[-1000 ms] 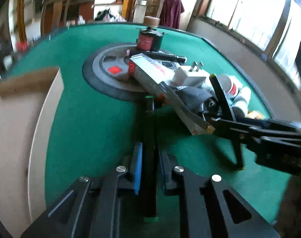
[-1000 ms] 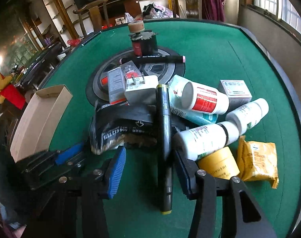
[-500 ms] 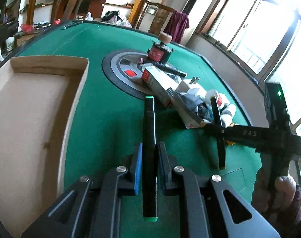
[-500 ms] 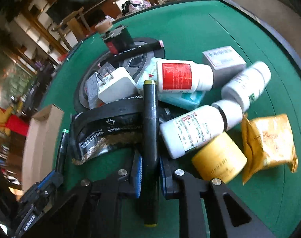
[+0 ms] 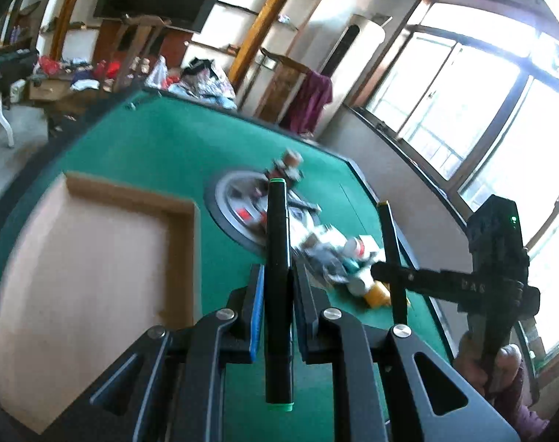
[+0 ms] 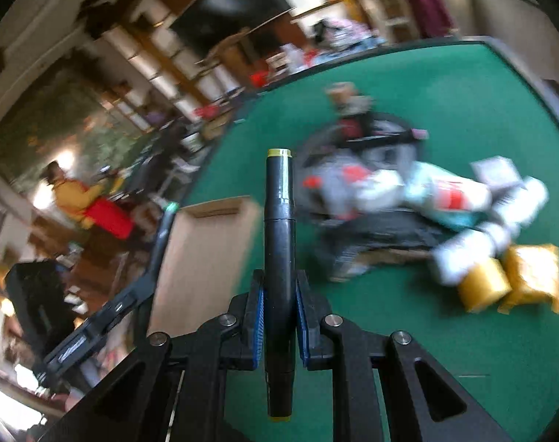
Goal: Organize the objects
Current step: 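Carry both markers into the cardboard box and open both grippers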
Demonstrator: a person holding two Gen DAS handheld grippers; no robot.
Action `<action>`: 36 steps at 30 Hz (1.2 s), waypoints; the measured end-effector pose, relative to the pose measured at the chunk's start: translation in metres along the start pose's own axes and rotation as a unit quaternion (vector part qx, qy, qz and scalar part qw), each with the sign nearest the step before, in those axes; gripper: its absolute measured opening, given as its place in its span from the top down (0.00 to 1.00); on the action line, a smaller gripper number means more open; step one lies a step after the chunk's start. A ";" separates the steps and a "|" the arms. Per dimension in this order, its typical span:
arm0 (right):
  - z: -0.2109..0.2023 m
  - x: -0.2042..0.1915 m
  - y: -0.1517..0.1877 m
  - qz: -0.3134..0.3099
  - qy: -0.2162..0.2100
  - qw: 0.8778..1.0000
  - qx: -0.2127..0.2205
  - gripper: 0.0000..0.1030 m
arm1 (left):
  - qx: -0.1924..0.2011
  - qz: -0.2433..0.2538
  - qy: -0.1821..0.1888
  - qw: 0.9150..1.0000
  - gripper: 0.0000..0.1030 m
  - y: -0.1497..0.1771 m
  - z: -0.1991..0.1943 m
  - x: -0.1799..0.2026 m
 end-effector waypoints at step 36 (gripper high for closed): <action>0.241 -0.063 -0.003 -0.011 0.087 0.987 -0.134 0.84 | -0.117 -0.058 -0.090 0.987 0.88 0.035 0.104 -0.147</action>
Point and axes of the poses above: each gripper's, at about its wrist camera, not at the fingertips, and z roughly the way its jaws point, x to its right, y to its underside, the point moved 7 cm from there along z, roughly the way its jaws point, and after that the axes turned 11 degrees about z, right-handed, at the moved point
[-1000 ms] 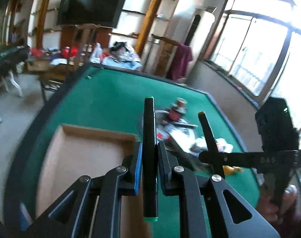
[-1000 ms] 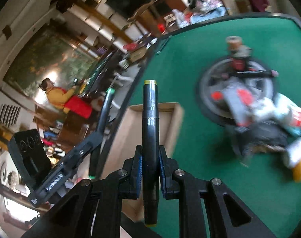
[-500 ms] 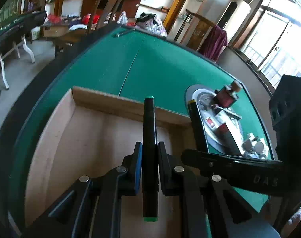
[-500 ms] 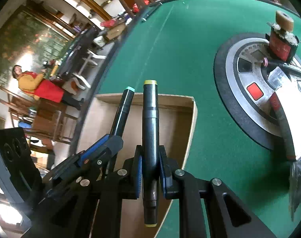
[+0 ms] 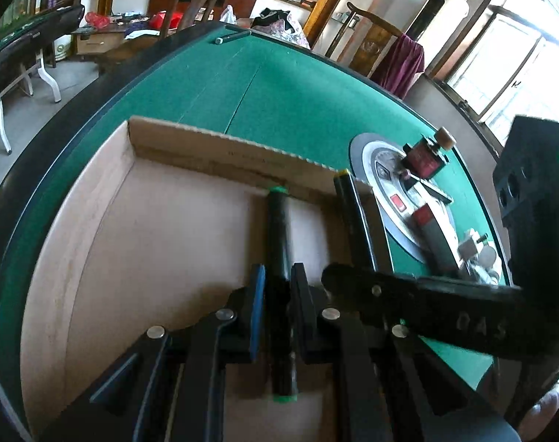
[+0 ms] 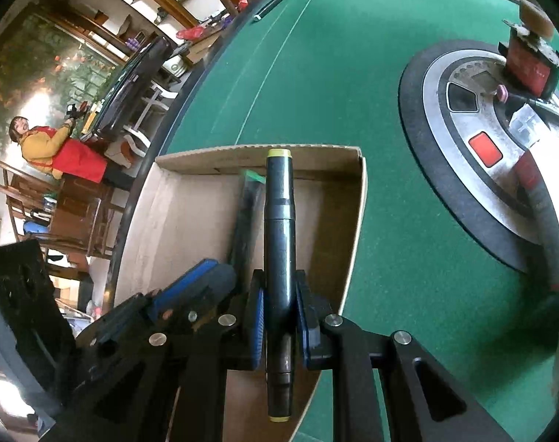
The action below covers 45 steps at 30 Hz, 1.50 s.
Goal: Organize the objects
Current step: 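Carry both markers into the cardboard box and open both grippers, then withdraw both grippers from the box back toward the pile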
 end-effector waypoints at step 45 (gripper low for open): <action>-0.186 0.225 0.104 -0.056 0.204 0.958 0.193 0.09 | 0.045 -0.293 0.352 0.888 0.07 0.014 -0.024 0.133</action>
Point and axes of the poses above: each gripper's, at about its wrist camera, not at the fingertips, and z roughly the way its jaws point, x to its right, y to its underside, the point moved 7 cm from there along z, roughly the way its jaws point, and after that the axes turned 11 degrees about z, right-handed, at the moved point
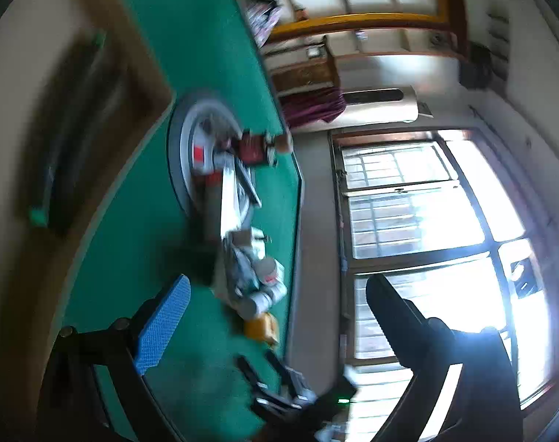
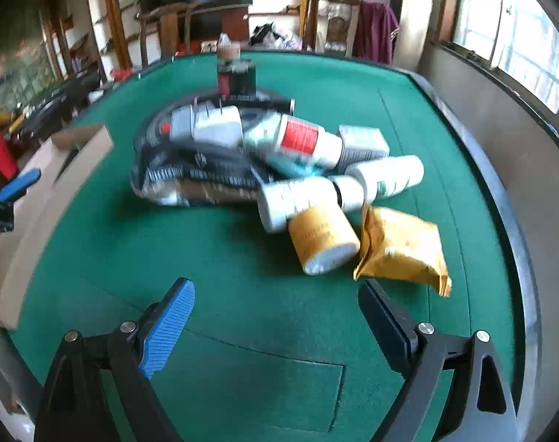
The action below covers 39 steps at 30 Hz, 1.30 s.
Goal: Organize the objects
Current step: 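Withdraw both grippers from the box back toward the pile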
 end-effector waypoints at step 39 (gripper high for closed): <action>-0.040 0.135 -0.065 0.198 -0.007 0.973 0.118 0.09 | 0.067 0.385 -0.403 0.828 0.04 0.024 0.027 0.055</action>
Point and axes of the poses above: each gripper's, at about its wrist camera, not at the fingertips, and z roughly the way its jaws point, x to its right, y to its underside, the point moved 7 cm from there along z, roughly the way its jaws point, and after that the axes turned 11 degrees about z, right-handed, at the moved point
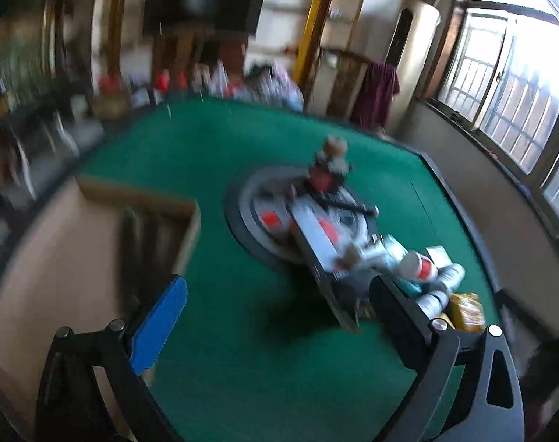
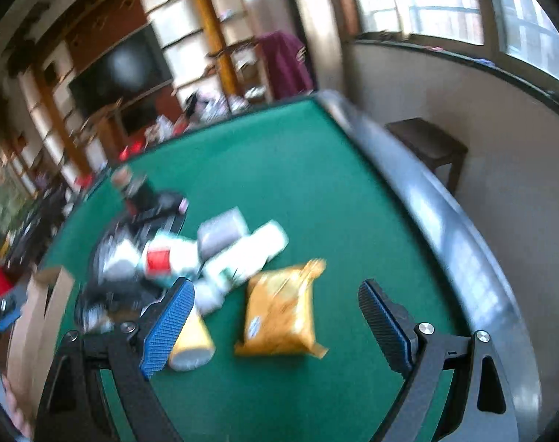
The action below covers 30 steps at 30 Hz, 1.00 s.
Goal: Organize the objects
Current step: 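Withdraw both grippers from the box back toward the pile, then grasp the black snack bag with the left gripper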
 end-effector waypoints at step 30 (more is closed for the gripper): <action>0.053 0.029 -0.026 0.031 0.046 0.998 0.010 0.06 | -0.103 0.204 0.148 0.962 0.31 0.019 0.107 0.108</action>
Point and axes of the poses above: each gripper's, at about its wrist camera, not at the fingertips, and z roughly the way its jaws point, x to its right, y to its underside, the point moved 7 cm from there along z, roughly the way its jaws point, and after that the axes turned 11 degrees about z, right-handed, at the moved point
